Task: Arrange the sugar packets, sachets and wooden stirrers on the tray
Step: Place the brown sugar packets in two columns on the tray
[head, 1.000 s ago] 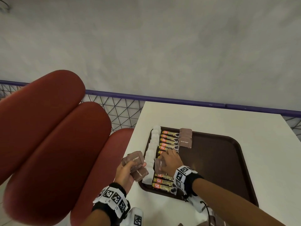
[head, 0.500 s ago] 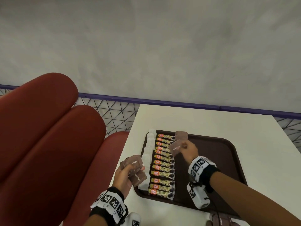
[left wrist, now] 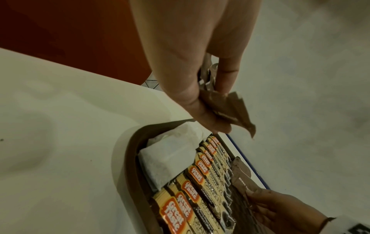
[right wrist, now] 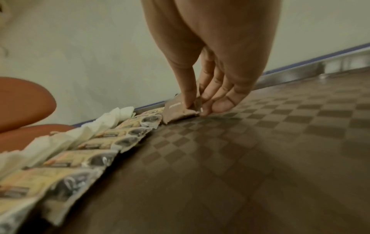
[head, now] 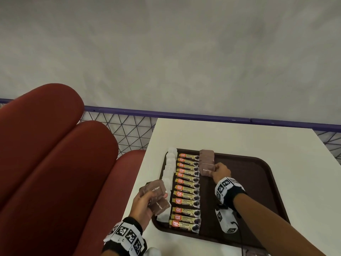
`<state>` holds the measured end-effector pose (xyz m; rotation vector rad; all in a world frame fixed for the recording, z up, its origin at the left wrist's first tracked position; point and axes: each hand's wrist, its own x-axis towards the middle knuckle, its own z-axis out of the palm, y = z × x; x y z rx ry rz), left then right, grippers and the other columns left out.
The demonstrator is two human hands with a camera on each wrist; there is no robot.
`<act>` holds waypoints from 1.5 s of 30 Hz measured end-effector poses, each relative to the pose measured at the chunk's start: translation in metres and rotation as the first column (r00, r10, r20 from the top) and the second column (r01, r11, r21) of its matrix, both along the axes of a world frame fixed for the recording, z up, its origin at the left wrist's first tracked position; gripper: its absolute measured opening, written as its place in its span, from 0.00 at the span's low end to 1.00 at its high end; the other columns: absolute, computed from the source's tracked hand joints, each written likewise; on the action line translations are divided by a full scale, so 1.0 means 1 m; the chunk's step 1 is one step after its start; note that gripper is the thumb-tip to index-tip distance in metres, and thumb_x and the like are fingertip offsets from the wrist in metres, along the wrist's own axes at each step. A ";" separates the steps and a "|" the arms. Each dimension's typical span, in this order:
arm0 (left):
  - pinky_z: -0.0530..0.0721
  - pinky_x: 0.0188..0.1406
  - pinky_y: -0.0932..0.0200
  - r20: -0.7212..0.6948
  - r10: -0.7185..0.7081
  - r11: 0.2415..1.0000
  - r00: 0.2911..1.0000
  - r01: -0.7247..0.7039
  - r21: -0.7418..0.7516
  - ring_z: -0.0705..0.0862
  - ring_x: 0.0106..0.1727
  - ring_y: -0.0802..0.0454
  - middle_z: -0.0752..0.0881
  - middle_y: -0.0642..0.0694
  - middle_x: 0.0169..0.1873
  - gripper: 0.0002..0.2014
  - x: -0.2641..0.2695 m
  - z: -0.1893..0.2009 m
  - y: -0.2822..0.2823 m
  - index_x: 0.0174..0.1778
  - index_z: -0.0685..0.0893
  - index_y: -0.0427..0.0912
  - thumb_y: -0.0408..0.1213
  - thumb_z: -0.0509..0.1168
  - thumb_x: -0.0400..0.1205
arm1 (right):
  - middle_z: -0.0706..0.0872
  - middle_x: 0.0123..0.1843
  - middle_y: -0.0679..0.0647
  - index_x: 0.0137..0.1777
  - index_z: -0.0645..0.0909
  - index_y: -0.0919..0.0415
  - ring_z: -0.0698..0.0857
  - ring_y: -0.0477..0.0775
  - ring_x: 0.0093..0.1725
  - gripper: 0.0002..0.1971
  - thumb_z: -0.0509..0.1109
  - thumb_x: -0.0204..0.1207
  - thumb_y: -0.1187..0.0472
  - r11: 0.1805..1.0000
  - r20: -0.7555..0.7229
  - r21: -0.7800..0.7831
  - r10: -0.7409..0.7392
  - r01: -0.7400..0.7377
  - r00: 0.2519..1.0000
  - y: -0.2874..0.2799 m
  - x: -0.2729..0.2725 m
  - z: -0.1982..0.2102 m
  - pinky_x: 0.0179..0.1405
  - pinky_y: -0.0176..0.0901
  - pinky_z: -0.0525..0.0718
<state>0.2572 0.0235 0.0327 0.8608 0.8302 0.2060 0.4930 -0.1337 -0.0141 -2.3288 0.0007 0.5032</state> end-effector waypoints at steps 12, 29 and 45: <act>0.81 0.58 0.32 -0.016 -0.018 0.999 1.000 0.019 0.041 0.81 0.62 0.29 0.82 0.28 0.60 0.18 0.001 -0.004 0.003 0.62 0.79 0.32 0.21 0.65 0.75 | 0.76 0.63 0.65 0.59 0.75 0.66 0.75 0.66 0.65 0.17 0.73 0.72 0.63 0.979 0.130 -0.198 0.067 -0.040 0.989 0.005 -0.002 0.002 0.63 0.55 0.77; 0.86 0.46 0.45 -0.002 -0.052 0.993 0.999 0.052 0.104 0.86 0.48 0.41 0.87 0.35 0.50 0.18 0.003 0.011 -0.025 0.60 0.80 0.38 0.20 0.67 0.75 | 0.80 0.51 0.48 0.51 0.80 0.55 0.77 0.52 0.61 0.07 0.69 0.76 0.54 0.817 0.281 0.155 0.502 -0.555 0.818 0.007 -0.073 0.051 0.62 0.48 0.75; 0.88 0.31 0.50 -0.006 -0.110 0.990 0.994 0.110 0.089 0.86 0.47 0.39 0.85 0.30 0.51 0.20 0.006 0.015 -0.036 0.64 0.77 0.33 0.22 0.68 0.75 | 0.80 0.41 0.55 0.46 0.82 0.71 0.76 0.48 0.41 0.10 0.73 0.73 0.61 0.674 0.177 0.349 0.635 -0.651 0.752 0.006 -0.096 0.059 0.43 0.38 0.74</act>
